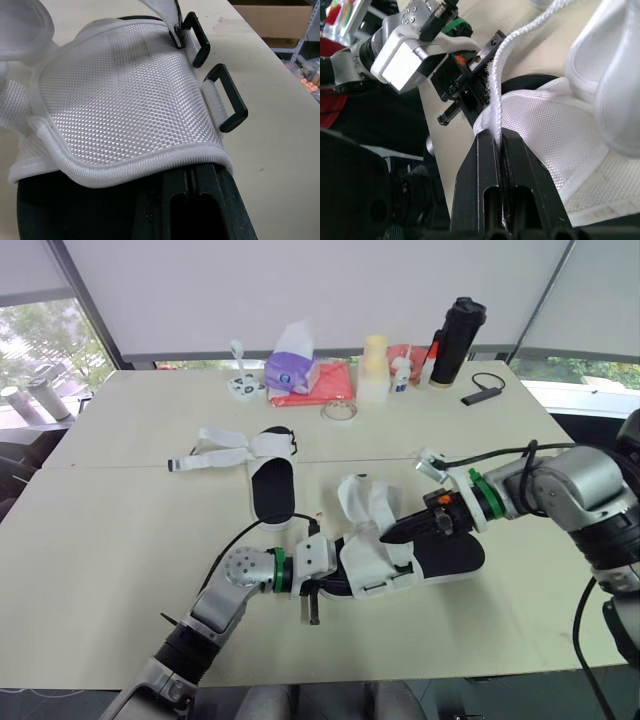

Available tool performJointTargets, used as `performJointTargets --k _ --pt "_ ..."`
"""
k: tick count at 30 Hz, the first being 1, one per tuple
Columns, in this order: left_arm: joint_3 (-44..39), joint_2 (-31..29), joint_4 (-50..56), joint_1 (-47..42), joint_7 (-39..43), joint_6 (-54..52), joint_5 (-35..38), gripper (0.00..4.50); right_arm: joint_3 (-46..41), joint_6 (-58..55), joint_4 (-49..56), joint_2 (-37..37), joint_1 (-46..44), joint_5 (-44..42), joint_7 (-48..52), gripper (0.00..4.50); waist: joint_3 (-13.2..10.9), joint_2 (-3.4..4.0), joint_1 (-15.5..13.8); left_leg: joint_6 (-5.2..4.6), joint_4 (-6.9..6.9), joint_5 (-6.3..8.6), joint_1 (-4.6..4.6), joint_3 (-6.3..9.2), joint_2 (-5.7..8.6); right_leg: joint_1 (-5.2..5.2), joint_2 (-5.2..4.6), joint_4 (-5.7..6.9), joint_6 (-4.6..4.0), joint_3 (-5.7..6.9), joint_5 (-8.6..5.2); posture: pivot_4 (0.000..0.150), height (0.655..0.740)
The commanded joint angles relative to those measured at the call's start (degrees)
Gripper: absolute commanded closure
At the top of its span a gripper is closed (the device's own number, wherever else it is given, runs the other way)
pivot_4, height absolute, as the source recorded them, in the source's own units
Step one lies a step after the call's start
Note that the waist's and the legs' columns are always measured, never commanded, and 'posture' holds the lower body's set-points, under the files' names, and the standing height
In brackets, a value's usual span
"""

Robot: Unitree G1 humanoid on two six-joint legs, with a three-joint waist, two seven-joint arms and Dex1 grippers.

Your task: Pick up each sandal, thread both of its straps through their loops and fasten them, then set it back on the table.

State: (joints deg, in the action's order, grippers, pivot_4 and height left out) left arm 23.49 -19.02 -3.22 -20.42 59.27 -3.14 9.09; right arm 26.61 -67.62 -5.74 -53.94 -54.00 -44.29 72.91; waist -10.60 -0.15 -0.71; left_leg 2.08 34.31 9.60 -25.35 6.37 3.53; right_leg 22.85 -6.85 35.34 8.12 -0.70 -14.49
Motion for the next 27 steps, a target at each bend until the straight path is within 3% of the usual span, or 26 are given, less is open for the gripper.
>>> performJointTargets --k 1,7,27 --pt "0.9 -0.1 -0.4 0.8 -0.9 -0.9 -1.9 4.5 1.2 2.2 -2.0 0.9 -2.3 4.4 4.8 4.47 0.0 0.0 0.0 0.0 0.0 0.0 0.0 0.0 0.0 0.0 0.0 0.01 0.02 0.0 0.01 0.15 0.7296" --pt "0.8 -0.3 -0.2 0.9 -1.2 -0.9 -2.0 4.5 1.7 2.4 -4.5 2.8 -3.7 8.5 9.6 4.47 0.0 0.0 0.0 0.01 0.0 0.0 0.0 0.01 0.01 0.02 0.0 0.03 0.06 0.0 0.04 0.15 0.7296" --pt "0.8 0.1 -0.8 0.7 -1.6 -0.1 -2.5 4.5 -0.6 -1.4 -2.9 5.3 -3.7 9.6 12.0 4.47 0.0 0.0 0.0 0.02 0.0 0.0 0.0 0.01 0.01 0.04 0.0 0.09 0.1 0.0 0.05 0.15 0.7296"
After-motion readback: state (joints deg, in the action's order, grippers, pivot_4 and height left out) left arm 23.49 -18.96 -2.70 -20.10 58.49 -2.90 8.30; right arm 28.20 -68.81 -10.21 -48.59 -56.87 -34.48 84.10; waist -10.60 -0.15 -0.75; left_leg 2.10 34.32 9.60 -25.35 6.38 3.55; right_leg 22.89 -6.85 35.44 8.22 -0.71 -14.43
